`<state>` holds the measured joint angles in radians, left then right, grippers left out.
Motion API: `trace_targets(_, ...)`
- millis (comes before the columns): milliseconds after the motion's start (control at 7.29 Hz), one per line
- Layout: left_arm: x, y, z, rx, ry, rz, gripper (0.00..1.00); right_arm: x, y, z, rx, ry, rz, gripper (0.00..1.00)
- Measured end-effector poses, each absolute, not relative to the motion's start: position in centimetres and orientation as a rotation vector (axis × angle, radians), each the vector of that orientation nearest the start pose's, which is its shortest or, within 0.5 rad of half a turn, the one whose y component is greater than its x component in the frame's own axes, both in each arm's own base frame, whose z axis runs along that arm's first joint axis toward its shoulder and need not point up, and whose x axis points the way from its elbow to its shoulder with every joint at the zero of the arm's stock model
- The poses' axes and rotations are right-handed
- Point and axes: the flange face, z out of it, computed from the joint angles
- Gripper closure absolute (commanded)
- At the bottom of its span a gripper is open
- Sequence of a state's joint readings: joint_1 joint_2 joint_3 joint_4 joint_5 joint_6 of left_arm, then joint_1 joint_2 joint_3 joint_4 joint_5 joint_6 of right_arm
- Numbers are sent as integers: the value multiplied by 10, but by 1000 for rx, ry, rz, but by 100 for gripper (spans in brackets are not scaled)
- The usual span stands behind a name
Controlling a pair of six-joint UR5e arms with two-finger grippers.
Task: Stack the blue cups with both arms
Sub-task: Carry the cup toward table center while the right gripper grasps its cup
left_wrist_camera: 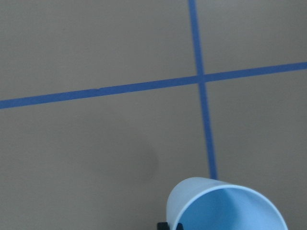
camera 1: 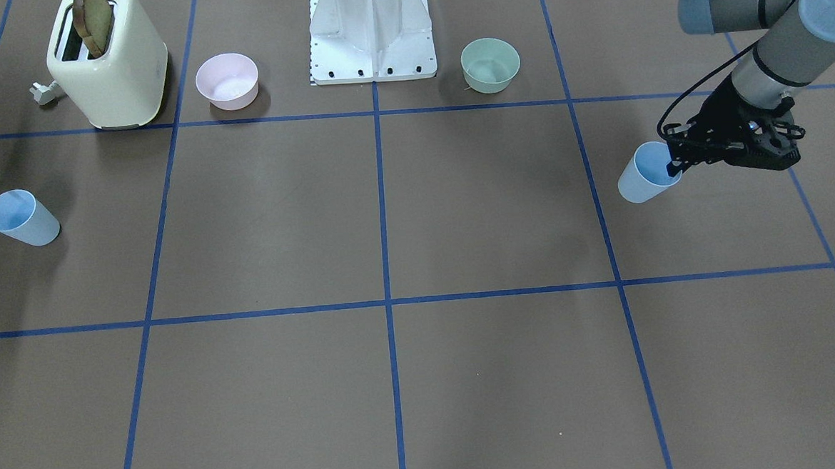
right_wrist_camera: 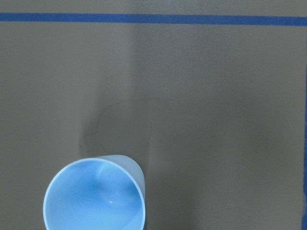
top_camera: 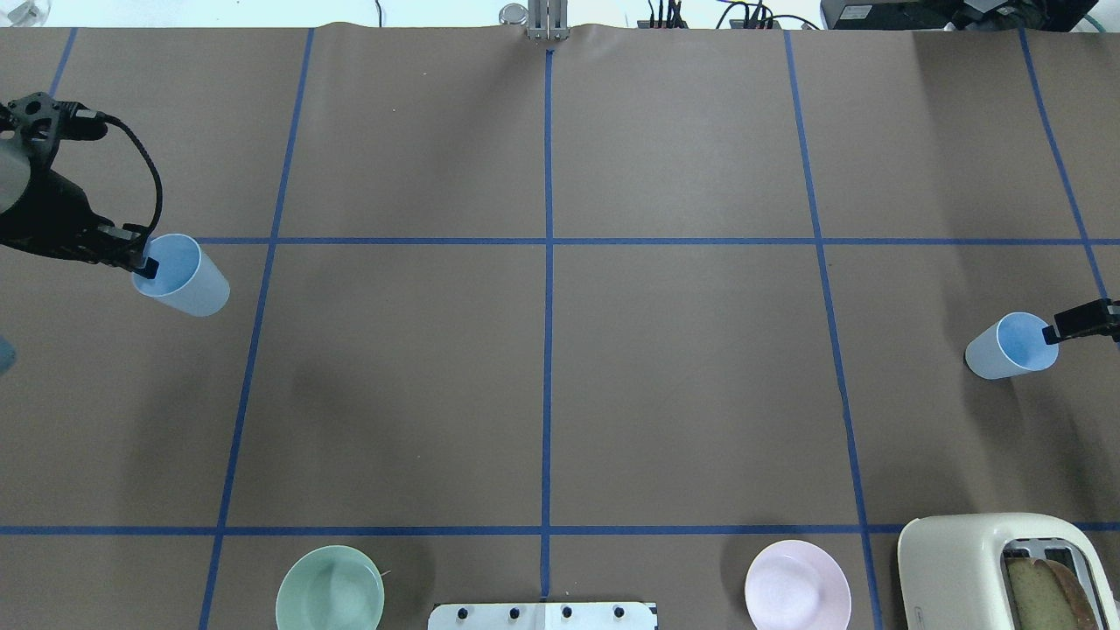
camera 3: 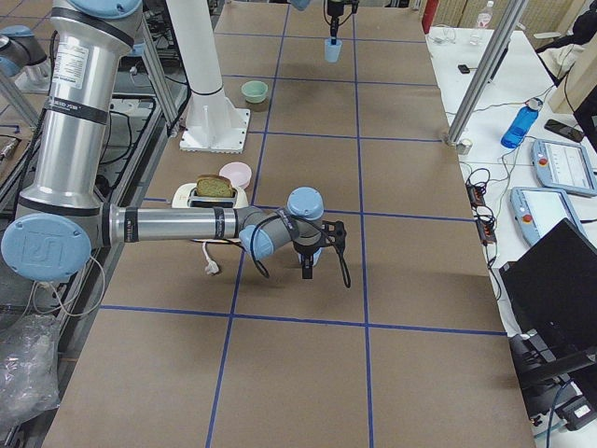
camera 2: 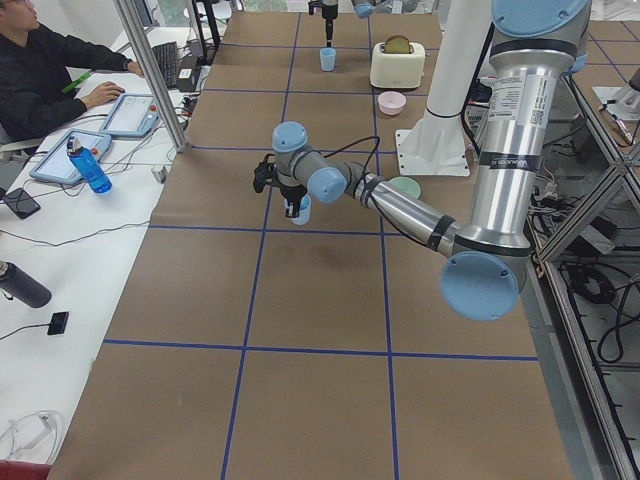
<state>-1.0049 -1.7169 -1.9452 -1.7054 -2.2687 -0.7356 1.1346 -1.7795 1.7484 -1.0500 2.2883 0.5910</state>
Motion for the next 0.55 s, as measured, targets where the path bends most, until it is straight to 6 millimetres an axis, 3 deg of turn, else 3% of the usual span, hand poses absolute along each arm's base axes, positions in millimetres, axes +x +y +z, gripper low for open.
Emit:
trace_targets(274,249,-478,344,62,945,24,100,-125,-426,613,60,-844,-29,0)
trace_targets(548,288,-470,306,34,969,-9,100,-123,-421,620,65,-846,-31,0)
